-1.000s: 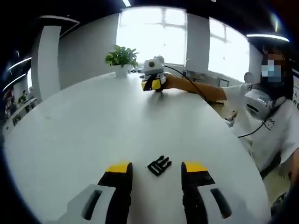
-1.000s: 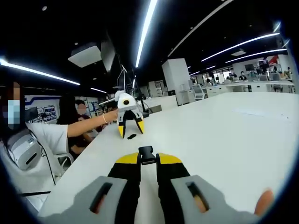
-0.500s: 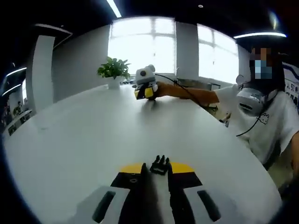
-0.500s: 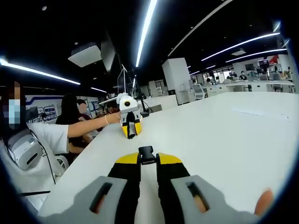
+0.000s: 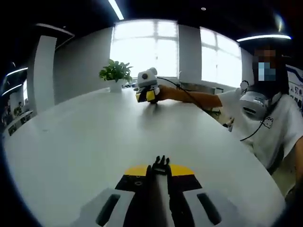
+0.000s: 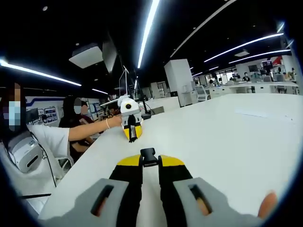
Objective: Snap the two parts of the plastic buckle together until the buckle closes and remains connected.
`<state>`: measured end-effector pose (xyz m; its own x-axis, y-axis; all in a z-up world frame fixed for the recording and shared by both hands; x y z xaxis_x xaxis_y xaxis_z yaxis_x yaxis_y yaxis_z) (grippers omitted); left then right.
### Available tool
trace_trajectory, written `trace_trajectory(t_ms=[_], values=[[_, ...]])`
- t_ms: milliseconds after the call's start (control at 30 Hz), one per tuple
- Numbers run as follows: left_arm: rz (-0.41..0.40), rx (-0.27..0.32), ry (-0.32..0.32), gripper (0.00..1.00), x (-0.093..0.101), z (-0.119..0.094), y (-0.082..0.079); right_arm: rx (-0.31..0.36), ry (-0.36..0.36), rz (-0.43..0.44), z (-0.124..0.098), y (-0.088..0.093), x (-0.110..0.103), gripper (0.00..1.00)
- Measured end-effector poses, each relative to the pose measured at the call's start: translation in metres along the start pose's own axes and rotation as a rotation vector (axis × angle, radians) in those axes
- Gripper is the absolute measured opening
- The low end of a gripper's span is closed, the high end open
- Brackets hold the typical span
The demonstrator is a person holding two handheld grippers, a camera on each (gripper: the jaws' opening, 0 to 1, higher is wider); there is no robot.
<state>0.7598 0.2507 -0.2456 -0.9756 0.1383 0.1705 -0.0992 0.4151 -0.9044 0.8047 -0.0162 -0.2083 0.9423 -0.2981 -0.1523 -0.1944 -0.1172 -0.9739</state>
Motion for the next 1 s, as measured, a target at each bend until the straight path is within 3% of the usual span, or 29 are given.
trace_trajectory(t_ms=[167, 200, 367, 600, 767, 900, 1000], values=[[-0.051, 0.019, -0.067, 0.13, -0.002, 0.009, -0.004, 0.003, 0.001, 0.000, 0.000, -0.001, 0.000, 0.12], [-0.084, 0.033, -0.078, 0.13, -0.002, 0.011, -0.005, 0.003, 0.000, -0.001, 0.000, -0.001, 0.000, 0.12], [-0.089, 0.103, -0.094, 0.12, -0.008, 0.019, -0.022, 0.005, 0.000, -0.005, 0.000, -0.001, -0.002, 0.12], [-0.061, 0.085, -0.102, 0.12, -0.018, 0.047, -0.051, 0.009, 0.000, -0.014, 0.000, -0.002, -0.004, 0.12], [-0.064, 0.060, -0.114, 0.12, -0.031, 0.064, -0.062, 0.012, 0.011, -0.022, -0.001, -0.003, -0.002, 0.12], [-0.070, 0.114, -0.120, 0.13, -0.042, 0.071, -0.072, -0.003, 0.014, -0.038, 0.001, -0.002, -0.004, 0.12], [-0.071, 0.124, -0.139, 0.13, -0.053, 0.075, -0.073, -0.012, 0.021, -0.038, 0.001, 0.000, -0.002, 0.12]])
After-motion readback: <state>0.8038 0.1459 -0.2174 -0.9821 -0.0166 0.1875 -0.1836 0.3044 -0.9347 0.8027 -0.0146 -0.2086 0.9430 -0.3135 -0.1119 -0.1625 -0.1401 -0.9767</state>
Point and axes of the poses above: the point that each gripper's makers call its tool centre point, and the gripper's own axes: z roughly forward along the fingers, x roughly to its right, y roughly out of its underside, the point moved 4 cm from there along -z, roughly backward along the fingers, and after that the axes turned 14 degrees about y, right-handed, at the moved point
